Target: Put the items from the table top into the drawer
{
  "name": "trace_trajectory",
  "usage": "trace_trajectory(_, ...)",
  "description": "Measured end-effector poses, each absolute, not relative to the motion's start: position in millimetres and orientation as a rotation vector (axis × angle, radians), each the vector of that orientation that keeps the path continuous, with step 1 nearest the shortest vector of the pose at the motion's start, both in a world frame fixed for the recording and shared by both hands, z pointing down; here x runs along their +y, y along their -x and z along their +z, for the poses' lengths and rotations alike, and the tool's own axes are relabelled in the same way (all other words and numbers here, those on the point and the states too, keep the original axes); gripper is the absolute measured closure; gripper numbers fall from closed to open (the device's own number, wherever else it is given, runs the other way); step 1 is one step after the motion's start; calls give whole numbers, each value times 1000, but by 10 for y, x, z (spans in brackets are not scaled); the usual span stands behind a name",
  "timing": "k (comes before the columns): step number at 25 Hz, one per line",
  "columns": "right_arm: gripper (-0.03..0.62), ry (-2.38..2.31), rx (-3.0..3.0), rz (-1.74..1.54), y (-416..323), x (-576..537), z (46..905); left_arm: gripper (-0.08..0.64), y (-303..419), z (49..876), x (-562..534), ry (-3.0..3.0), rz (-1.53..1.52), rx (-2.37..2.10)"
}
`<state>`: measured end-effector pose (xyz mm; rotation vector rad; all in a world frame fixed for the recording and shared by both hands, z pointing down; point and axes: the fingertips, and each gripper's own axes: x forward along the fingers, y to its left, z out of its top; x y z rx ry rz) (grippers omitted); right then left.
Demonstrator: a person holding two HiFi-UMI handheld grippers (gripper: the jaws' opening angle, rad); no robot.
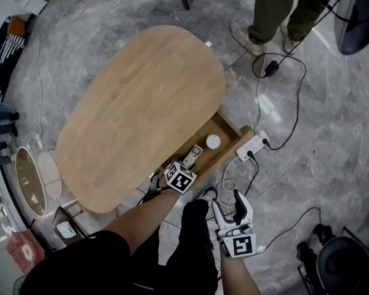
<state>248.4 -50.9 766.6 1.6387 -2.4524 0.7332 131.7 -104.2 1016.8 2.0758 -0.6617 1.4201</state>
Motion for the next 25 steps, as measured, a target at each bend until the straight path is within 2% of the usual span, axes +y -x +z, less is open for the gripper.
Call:
trace_trajectory(18, 301, -1601, -2452, 725, -2168, -321, 7632, 345, -1322, 10368, -1106, -2071, 1484, -576)
trace_trajectory(19, 301, -1604, -2449, 728, -2149, -305, 7634, 334, -1341, 10365, -1090, -2072, 1477, -553)
trace_trajectory(22, 301, -1611, -2443, 730, -2095, -255, 7623, 229, -1405, 10342, -959, -2079, 1495, -462)
trace_trajectory(25, 299, -1637, -2435, 727, -2051, -233, 7558, 210, -1400, 10263, -875, -2099, 1503, -447)
